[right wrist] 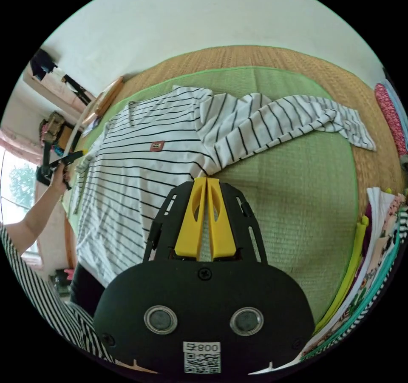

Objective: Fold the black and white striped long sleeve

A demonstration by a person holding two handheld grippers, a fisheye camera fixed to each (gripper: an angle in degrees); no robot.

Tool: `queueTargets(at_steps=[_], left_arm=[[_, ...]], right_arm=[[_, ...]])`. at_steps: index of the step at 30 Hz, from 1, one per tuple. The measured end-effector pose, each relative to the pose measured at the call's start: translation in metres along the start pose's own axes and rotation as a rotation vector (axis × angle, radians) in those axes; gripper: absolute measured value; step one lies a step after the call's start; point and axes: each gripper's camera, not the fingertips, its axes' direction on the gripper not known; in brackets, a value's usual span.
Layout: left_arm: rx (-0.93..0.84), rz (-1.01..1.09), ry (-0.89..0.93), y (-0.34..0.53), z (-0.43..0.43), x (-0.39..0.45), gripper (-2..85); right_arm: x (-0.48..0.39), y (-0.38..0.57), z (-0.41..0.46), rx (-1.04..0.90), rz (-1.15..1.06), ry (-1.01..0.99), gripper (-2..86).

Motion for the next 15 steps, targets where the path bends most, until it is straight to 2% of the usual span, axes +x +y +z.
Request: queueTargets(at_steps=[4,8,10,15], left_arm=[[0.002,0.024,-0.031,-0.036,-0.003,0.006,0.1],[-0.046,-0.021,-0.073,-0.065,0.001,-0.003,0.1],[-0.079,-0.024,-0.088,-0.071,0.001,-0.007,0.1],[-0.04,-0.017,-0.065,-0.074,-0.017,-0.016,0.1]], right_arm=[[-0.01,-0.05,-0.011,0.097,-0.032,0.007,0.0],[-0.017,-0.118,-0.008,0.061,-0.036,0.041,0.0],[-0.02,-0.128,-0.013,0.012,-0.072,0.01,0.0],[-0.021,-0.11,-0.009,-0.029,-0.08,0.138,0.0]])
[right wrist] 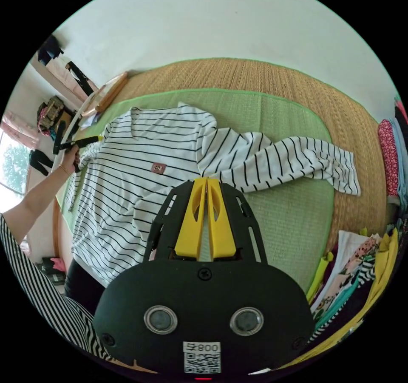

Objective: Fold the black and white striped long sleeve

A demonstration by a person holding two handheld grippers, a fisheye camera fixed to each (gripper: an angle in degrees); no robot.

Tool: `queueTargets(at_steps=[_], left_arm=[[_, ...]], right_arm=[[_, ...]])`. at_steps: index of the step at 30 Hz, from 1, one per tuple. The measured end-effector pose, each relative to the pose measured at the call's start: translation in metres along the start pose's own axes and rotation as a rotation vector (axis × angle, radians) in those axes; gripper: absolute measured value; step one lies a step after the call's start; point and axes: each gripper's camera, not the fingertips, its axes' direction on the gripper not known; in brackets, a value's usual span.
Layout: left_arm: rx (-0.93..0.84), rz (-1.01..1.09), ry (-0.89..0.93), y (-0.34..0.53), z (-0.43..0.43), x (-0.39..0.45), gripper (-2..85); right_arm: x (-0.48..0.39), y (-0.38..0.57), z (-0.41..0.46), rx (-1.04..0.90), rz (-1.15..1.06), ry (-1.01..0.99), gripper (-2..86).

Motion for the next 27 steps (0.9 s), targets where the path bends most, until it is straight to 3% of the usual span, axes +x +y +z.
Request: queueTargets(at_steps=[6,12,16,19,23,27], left_arm=[[0.0,-0.018,-0.038,-0.006,-0.022,-0.01,0.1],[-0.014,0.009,-0.114,-0.014,-0.043,-0.018,0.1],[-0.014,-0.029,-0.128,-0.016,-0.057,-0.025,0.1],[0.043,-0.048,-0.155,-0.01,-0.076,-0.024,0.1],[0.16,-0.014,0.025,0.014,-0.106,-0.013,0.1],[0.115,0.039,0.067,0.032,-0.109,0.004,0.1]], right_arm=[[-0.016,-0.075,0.007,0.086,-0.038,-0.008,0.0],[-0.005,-0.157,0.07,-0.065,-0.02,0.108,0.0],[0.019,-0.181,0.067,-0.045,0.055,0.103,0.1],[0.018,-0.173,0.035,0.057,0.033,0.092,0.1],[-0.022,-0.11,0.007,0.116,-0.11,-0.044,0.1],[-0.047,-0.053,0.047,-0.039,-0.151,0.093,0.0]])
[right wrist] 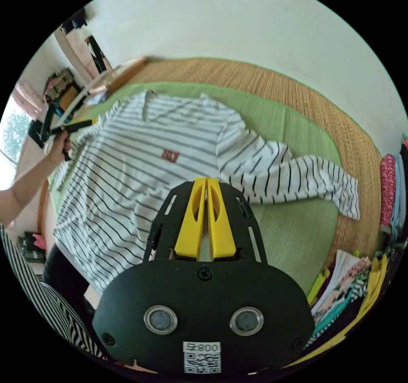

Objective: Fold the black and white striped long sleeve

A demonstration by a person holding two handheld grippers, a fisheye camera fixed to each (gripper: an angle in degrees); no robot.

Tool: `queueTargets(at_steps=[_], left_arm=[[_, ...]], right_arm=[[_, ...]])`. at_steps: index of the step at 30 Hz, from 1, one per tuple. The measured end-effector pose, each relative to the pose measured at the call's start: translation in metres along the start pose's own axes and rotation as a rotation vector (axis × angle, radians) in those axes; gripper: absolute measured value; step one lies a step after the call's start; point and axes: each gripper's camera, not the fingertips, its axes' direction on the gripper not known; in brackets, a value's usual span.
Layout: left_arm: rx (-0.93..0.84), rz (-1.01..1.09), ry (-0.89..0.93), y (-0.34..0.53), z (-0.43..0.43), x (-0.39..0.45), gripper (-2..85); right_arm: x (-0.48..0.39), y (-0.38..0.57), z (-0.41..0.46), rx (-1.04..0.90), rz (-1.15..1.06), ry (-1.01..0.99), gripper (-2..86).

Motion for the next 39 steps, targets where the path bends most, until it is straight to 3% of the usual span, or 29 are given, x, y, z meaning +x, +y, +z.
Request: queueTargets(at_steps=[5,15,20,25,30,33,35,39], left_arm=[[-0.082,-0.025,-0.02,0.005,-0.007,0.002,0.2],[-0.065,-0.114,-0.094,-0.01,-0.05,-0.011,0.1],[-0.062,-0.172,-0.09,-0.021,-0.066,-0.019,0.2],[-0.049,-0.201,-0.115,-0.029,-0.088,-0.01,0.2],[0.075,-0.123,-0.021,-0.033,-0.127,0.025,0.2],[0.029,-0.062,-0.009,-0.044,-0.13,0.046,0.1],[-0.046,-0.062,-0.098,-0.056,-0.128,0.055,0.1],[-0.06,-0.161,-0.103,-0.067,-0.145,0.055,0.2]], right_arm=[[0.026,0.035,0.006,0.026,0.189,-0.127,0.0],[0.028,-0.026,-0.012,0.193,0.134,-0.119,0.1],[0.046,-0.099,0.051,0.031,0.138,-0.063,0.1],[0.063,-0.127,0.06,0.041,0.186,-0.134,0.1],[0.056,-0.106,0.041,0.111,0.174,-0.129,0.1],[0.051,-0.098,0.043,0.12,0.166,-0.136,0.1],[0.05,-0.101,0.064,0.049,0.173,-0.118,0.1],[0.054,-0.092,0.063,0.085,0.19,-0.145,0.1]])
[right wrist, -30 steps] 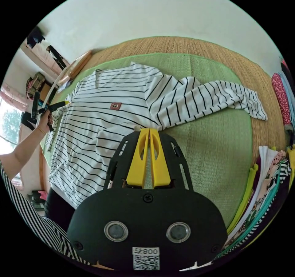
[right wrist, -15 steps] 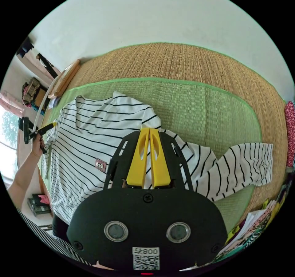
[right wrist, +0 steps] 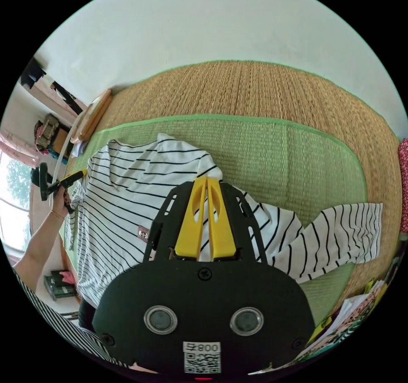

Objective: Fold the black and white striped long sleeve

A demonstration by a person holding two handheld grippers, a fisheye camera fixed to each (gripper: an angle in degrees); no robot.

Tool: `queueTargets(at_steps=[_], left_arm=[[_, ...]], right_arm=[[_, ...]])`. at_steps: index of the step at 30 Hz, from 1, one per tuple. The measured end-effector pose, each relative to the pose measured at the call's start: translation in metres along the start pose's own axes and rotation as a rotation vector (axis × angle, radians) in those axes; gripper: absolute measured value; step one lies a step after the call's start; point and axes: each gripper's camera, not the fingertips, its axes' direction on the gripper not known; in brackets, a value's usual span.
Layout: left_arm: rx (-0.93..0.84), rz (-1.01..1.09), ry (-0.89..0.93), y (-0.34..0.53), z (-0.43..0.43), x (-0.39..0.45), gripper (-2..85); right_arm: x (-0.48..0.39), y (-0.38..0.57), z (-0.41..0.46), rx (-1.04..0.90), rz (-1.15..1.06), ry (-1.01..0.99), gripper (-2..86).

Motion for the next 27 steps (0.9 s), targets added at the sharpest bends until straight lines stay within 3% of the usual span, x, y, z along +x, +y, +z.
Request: queueTargets(at_steps=[7,10,15,19,22,27], left_arm=[[0.064,0.136,0.113,0.001,-0.057,0.055,0.1],[-0.029,0.16,0.022,-0.004,-0.06,0.078,0.1],[-0.027,0.114,0.033,-0.007,-0.091,0.1,0.1],[0.016,0.204,0.063,-0.01,-0.133,0.15,0.3],[0.08,0.308,0.165,-0.016,-0.165,0.203,0.8],[0.054,0.569,0.438,-0.035,-0.187,0.328,3.3]], right_arm=[[-0.011,0.079,-0.049,0.144,-0.061,-0.064,0.1],[-0.019,0.147,-0.056,0.126,-0.063,-0.111,0.1],[-0.017,0.242,-0.028,0.001,0.01,-0.046,0.1],[-0.001,0.276,-0.037,0.091,0.101,-0.155,0.1],[0.003,0.303,-0.055,0.18,0.115,-0.175,0.0],[0.026,0.368,-0.079,0.279,0.204,-0.045,0.1]])
